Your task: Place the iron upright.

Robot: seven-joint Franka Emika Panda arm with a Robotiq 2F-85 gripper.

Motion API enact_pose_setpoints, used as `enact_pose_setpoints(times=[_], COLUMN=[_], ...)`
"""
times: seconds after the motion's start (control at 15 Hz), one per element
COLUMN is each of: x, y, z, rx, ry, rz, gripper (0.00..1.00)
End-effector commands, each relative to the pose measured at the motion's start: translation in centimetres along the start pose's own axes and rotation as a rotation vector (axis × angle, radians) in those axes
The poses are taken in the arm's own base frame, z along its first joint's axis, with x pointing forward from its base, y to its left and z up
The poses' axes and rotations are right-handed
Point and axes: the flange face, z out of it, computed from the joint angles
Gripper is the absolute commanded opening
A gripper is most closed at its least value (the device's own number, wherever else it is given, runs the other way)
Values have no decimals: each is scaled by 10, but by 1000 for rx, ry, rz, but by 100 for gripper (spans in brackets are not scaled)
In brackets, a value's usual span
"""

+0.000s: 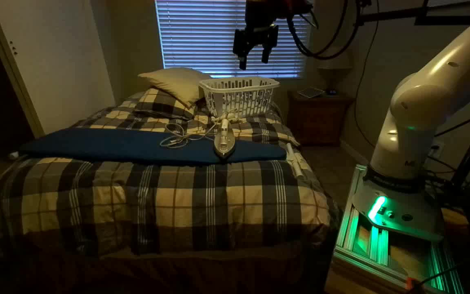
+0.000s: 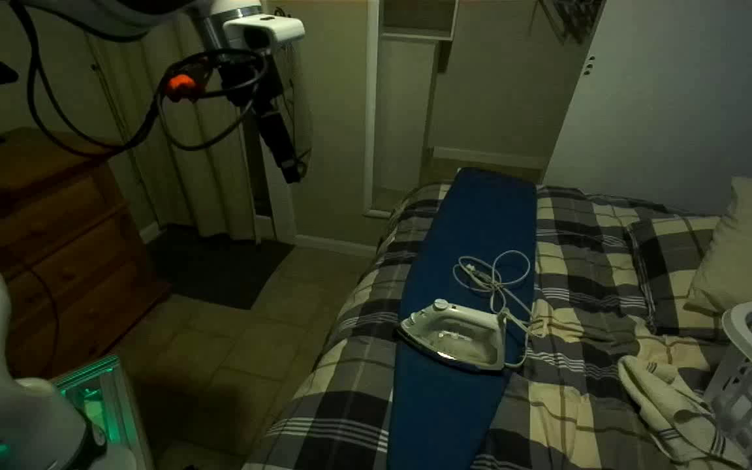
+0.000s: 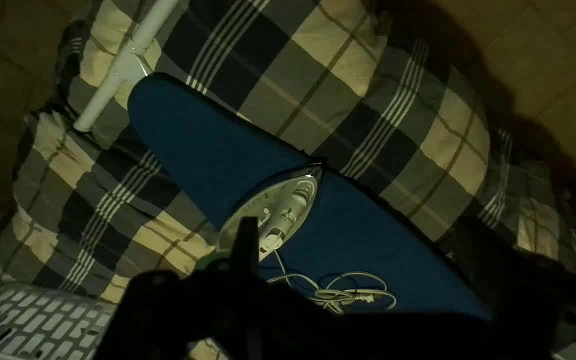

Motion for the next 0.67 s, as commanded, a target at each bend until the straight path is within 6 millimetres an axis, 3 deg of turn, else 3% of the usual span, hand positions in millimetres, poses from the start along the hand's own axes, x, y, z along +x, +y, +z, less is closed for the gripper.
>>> enact_pose_setpoints(times=[0.0, 0.2, 0.6], x=[0, 6, 85], y=[0, 1, 17], z=[0, 4, 68], rx=[0, -16, -13], ry=[-1, 9, 146], rz=[0, 24, 199], gripper=[100, 100, 100])
